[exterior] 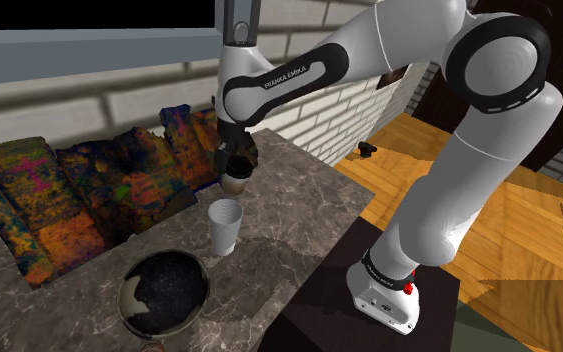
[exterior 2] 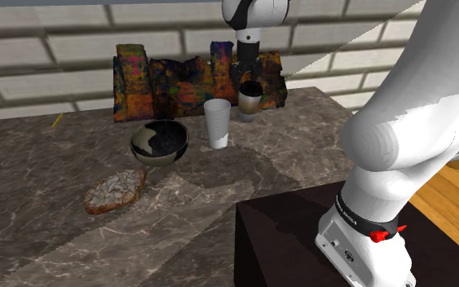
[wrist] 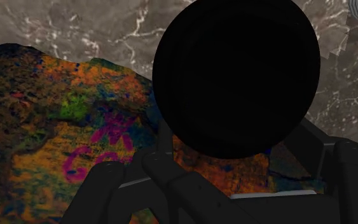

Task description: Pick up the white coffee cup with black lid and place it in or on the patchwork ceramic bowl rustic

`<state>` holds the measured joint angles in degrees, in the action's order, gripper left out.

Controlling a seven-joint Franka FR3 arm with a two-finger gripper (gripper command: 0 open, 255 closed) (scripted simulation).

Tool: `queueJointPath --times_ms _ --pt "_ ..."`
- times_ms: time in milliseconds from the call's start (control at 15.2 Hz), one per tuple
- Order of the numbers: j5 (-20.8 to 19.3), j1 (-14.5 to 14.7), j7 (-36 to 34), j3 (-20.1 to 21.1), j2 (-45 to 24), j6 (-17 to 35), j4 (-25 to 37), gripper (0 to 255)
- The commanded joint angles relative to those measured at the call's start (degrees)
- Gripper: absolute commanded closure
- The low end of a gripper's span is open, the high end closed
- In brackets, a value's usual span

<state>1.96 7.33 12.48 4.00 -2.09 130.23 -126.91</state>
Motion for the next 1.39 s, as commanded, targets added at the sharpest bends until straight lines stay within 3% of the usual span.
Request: queueJointPath --times_ms 0,1320 --pt "0.0 0.0 0.0 0.0 0.8 -1.4 0.6 255" --pt "0.2 -0.1 -0.2 -0.1 6.6 -16.5 9.9 255"
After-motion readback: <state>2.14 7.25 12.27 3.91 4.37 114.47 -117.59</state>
